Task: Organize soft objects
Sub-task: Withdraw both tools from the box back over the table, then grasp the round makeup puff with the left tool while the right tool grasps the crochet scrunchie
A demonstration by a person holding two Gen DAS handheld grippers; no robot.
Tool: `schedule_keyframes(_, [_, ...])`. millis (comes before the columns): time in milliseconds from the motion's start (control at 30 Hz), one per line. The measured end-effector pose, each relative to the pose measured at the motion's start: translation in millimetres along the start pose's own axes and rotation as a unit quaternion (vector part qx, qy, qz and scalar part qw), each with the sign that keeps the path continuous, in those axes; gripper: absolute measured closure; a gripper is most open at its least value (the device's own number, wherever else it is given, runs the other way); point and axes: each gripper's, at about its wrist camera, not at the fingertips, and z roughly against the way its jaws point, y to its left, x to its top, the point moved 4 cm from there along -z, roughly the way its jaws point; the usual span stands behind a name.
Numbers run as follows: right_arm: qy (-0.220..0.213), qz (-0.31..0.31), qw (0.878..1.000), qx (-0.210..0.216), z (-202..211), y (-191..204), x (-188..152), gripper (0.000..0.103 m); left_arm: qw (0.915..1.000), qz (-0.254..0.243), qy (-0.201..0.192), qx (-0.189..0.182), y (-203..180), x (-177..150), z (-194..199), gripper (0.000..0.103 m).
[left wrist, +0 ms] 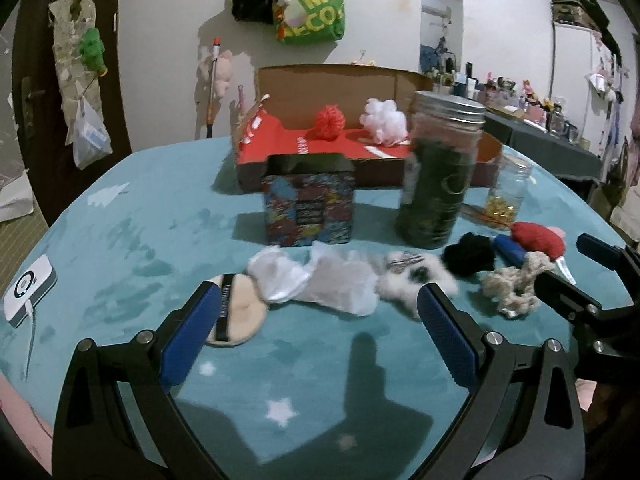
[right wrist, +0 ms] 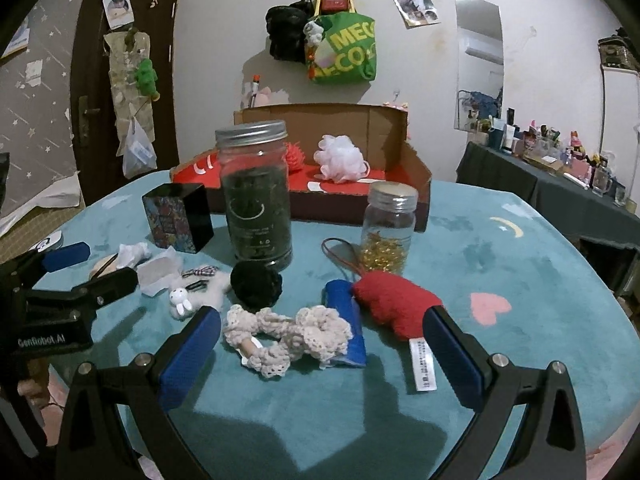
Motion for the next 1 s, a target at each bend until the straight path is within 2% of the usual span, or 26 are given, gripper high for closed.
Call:
schedule_keyframes(200, [0.008,0.007,1.0,0.009,-7,6,-2,0.0,0.9997,0.006,0.017,0.019,24,-2,-5,0.003])
schedule_keyframes(533, [0.012,0.025,1.0,0.008,-14,14,-5,0.0,0.9987,-0.004,0.042,0.028,48,-3,-16,0.005])
schedule_keyframes(567, [0.012,0.028,1.0,0.007,-15,15,-5,0.0,0.9986,-0.005,0.044,0.029,49,-4,-17,0.009])
schedule_keyframes(600, [0.014,0.031,0.999,0.007,-18,16,-6,0.0,0.9984,-0.006,0.047,0.03,51,-5,-19,0.02])
schedule_keyframes(633, [0.016,0.032,0.999,0.008,-19,17,-7,0.001,0.9981,-0.008,0.054,0.029,51,-7,-22,0.026])
schedule_keyframes(667, [0.018,0.034,0.999,0.01,-21,18,-8,0.004,0.9977,-0.009,0.06,0.029,52,-8,-26,0.038])
schedule_keyframes(700, [0.023,0.035,0.999,0.017,-23,19,-10,0.006,0.9971,-0.009,0.07,0.027,52,-10,-29,0.039])
schedule_keyframes(767, [0.034,0.033,0.998,0.03,-28,19,-13,0.025,0.9966,-0.004,0.079,0.02,52,-13,-35,0.045])
schedule_keyframes(800, [0.035,0.034,0.998,0.028,-29,19,-15,0.027,0.9968,-0.004,0.077,0.02,52,-13,-34,0.055])
schedule_keyframes(833, [0.03,0.037,0.998,0.029,-27,18,-15,0.031,0.997,-0.006,0.075,0.018,51,-13,-33,0.057])
schedule_keyframes(933, [0.02,0.045,0.998,0.033,-22,18,-15,0.066,0.9972,-0.01,0.071,0.02,48,-14,-30,0.063])
schedule_keyframes(1000, [0.026,0.036,0.997,0.061,-20,18,-15,0.075,0.9975,-0.01,0.068,0.02,46,-13,-27,0.07])
